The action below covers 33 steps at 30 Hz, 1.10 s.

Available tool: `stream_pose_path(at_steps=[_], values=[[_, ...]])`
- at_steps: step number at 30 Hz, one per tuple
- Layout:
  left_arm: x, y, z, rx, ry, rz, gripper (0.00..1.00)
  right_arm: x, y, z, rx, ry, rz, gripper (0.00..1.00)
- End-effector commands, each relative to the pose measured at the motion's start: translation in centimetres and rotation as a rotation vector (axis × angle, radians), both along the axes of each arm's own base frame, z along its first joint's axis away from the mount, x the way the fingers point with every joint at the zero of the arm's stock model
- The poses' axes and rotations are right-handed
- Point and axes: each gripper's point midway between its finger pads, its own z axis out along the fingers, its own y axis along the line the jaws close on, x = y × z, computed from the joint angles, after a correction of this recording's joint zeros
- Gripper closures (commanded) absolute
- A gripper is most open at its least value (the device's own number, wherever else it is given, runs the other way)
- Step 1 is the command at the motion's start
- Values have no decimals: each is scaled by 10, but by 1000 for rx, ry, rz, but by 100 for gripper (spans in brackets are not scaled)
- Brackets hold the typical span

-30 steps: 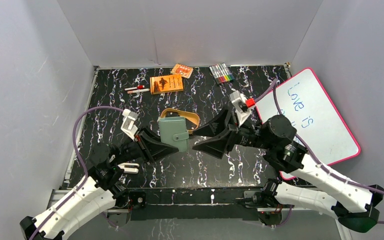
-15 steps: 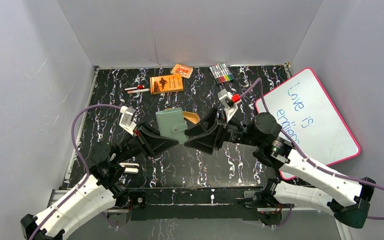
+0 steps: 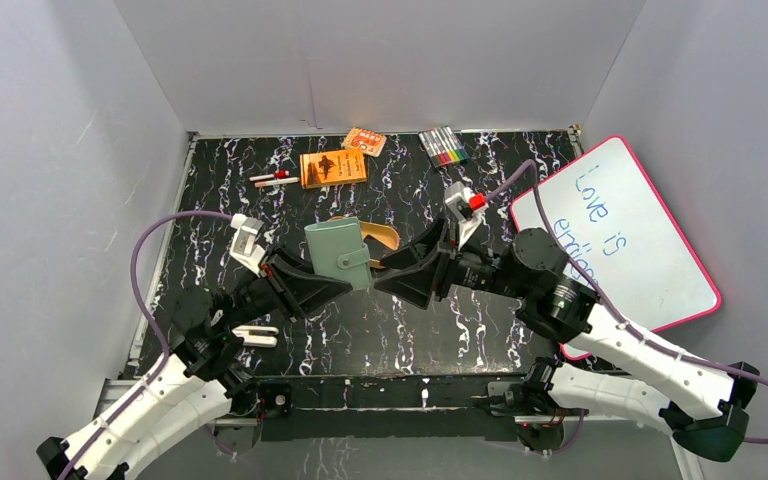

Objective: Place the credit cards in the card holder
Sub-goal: Close the card holder.

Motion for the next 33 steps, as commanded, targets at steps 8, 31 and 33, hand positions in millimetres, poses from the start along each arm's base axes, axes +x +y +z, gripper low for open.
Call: stream_pose_path(at_steps=[8,31,33], values=[[-11,4,36,-62,-94,-24,100,-12,17,25,137,35,121,37],[-10,-1,26,-36,-73,-42,96,-4,32,19,181,111,134,94],[-6,-1,20,7,-80,-15,63,-5,31,19,181,98,136,100]])
